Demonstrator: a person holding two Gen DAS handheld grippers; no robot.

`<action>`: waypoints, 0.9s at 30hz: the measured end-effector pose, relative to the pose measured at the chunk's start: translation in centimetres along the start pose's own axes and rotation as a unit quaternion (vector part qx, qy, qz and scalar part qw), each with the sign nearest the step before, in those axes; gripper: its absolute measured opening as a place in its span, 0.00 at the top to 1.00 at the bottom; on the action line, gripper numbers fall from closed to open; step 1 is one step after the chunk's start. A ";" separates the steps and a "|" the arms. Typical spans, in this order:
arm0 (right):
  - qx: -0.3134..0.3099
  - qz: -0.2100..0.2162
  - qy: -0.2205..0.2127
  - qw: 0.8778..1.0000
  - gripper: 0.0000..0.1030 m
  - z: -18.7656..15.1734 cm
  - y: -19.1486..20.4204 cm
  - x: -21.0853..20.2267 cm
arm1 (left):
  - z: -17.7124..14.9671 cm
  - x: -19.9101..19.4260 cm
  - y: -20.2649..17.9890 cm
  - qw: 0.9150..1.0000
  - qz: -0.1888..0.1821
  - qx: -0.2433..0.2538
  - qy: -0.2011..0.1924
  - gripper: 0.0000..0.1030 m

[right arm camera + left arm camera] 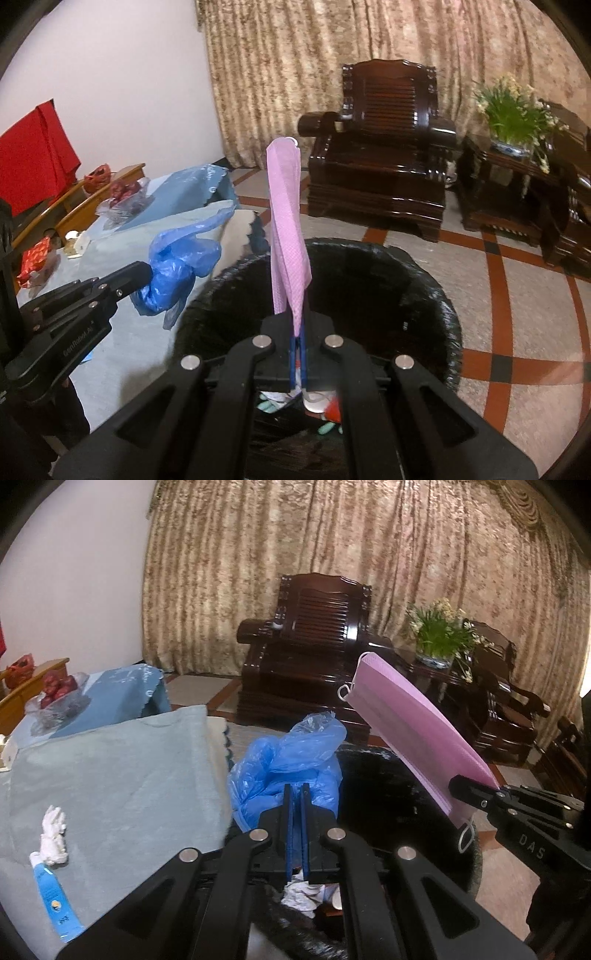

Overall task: Collect trash
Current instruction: 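Carry the mask and blue glove over the bin and open both grippers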

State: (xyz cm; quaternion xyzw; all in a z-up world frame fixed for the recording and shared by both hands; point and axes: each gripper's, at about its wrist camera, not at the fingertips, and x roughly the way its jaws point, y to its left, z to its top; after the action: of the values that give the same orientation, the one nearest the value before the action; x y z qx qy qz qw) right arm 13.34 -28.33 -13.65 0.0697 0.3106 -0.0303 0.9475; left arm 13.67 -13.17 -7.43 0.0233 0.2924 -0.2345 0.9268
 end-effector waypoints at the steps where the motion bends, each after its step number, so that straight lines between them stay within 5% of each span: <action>1: 0.003 -0.003 0.001 1.000 0.99 -0.1 -0.2 0.1 | 0.0 0.4 -0.5 1.000 -0.004 0.004 0.003 0.97; 18: 0.030 -0.038 0.049 0.998 0.93 -2.7 -3.5 3.6 | -1.2 5.8 -3.6 0.998 -0.031 0.025 0.054 0.94; 20: 0.031 -0.044 0.058 0.997 0.83 -3.1 -3.8 4.3 | -1.3 6.3 -3.4 0.997 -0.033 0.024 0.061 0.85; 22: 0.035 -0.054 0.061 0.996 0.56 -3.4 -4.0 4.5 | -1.5 6.4 -3.0 0.998 -0.032 0.017 0.060 0.63; 25: 0.037 -0.063 0.054 0.996 0.30 -3.5 -3.9 4.2 | -1.5 5.7 -2.3 0.998 -0.025 0.014 0.050 0.45; 27: 0.037 -0.062 0.040 0.997 0.20 -3.5 -3.5 3.6 | -1.4 5.2 -1.9 0.999 -0.017 0.015 0.042 0.37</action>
State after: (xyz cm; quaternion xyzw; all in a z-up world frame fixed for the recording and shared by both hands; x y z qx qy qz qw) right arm 13.86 -31.35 -19.02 0.0864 0.3504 -0.0973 0.9275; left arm 15.81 -16.75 -11.32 0.0417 0.3275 -0.2538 0.9092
